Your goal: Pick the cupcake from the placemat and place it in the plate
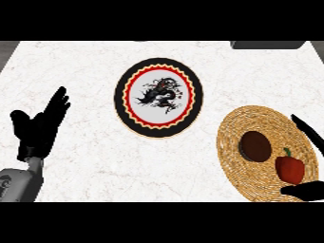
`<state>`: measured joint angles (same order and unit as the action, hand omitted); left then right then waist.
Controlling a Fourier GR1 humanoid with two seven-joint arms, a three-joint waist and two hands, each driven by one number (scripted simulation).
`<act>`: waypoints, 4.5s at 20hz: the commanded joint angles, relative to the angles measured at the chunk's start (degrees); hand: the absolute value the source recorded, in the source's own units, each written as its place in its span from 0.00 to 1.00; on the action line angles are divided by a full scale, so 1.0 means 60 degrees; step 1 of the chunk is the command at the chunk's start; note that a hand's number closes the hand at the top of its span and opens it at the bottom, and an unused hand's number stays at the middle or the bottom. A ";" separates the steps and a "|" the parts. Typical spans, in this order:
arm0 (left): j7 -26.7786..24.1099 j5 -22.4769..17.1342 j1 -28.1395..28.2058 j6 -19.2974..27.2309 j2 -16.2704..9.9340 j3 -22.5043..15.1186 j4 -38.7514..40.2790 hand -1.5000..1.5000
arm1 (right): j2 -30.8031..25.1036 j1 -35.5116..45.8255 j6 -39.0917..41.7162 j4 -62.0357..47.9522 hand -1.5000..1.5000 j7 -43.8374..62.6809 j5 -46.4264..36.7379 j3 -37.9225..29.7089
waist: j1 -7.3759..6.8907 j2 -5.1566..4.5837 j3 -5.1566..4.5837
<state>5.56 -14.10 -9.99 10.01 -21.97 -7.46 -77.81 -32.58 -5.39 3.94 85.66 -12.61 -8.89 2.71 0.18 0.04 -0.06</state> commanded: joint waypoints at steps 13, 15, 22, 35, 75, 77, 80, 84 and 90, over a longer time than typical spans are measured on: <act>0.0123 0.0425 0.0285 -0.0695 0.0243 0.0587 -0.0240 0.50 | 0.0158 0.1760 0.1161 -0.1397 0.00 0.1929 -0.2708 0.0820 | -0.0092 -0.0017 0.0011; 0.0560 0.0874 0.0578 -0.0223 0.0547 0.0285 -0.1029 0.50 | 0.0774 0.1717 0.1122 -0.0794 0.00 0.2915 -0.3078 0.1194 | -0.0089 -0.0002 0.0011; -0.0495 0.1000 0.0218 -0.0973 0.0865 0.1078 0.0284 0.50 | 0.1412 0.2274 0.1494 -0.1394 0.00 0.3164 -0.3939 0.1054 | -0.0043 -0.0014 0.0007; 0.0976 0.1640 0.0257 -0.0972 0.1310 0.1194 -0.1090 0.50 | 0.2007 0.2930 0.1878 -0.3031 0.00 0.2457 -0.5232 0.0889 | -0.0071 -0.0006 0.0012; 0.1018 0.1928 -0.0856 -0.1460 0.1708 0.0984 -0.0133 0.50 | 0.5427 1.0590 -0.5259 -0.3612 1.00 1.4659 -0.8908 0.6439 | -0.1135 -0.0090 -0.0008; 0.0784 0.1888 -0.0715 -0.1498 0.1724 0.0994 -0.0313 0.50 | 0.5426 1.0617 -0.5693 -0.4006 1.00 1.4488 -0.8620 0.5960 | -0.1121 -0.0127 -0.0003; 0.0647 0.1892 -0.0743 -0.1465 0.1757 0.1088 0.0028 0.50 | 0.5425 1.0671 -0.5895 -0.4346 1.00 1.4913 -0.8722 0.6113 | -0.0983 -0.0136 -0.0011; 0.0948 0.1842 -0.0788 -0.1390 0.1566 0.1299 -0.0227 0.50 | 0.5424 1.0266 -0.6703 -0.5238 1.00 1.4540 -0.8972 0.5878 | -0.0755 -0.0122 0.0007; 0.0919 0.1903 -0.0476 -0.1312 0.1470 0.1420 -0.0531 0.50 | 0.5425 1.0335 -0.6503 -0.6362 1.00 1.3735 -0.8173 0.5623 | -0.0516 -0.0076 0.0008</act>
<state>10.40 -2.43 -13.40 2.09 -12.32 0.17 -79.39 -0.64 56.88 -31.84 51.23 63.02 -59.99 36.98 -3.83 -0.59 -0.04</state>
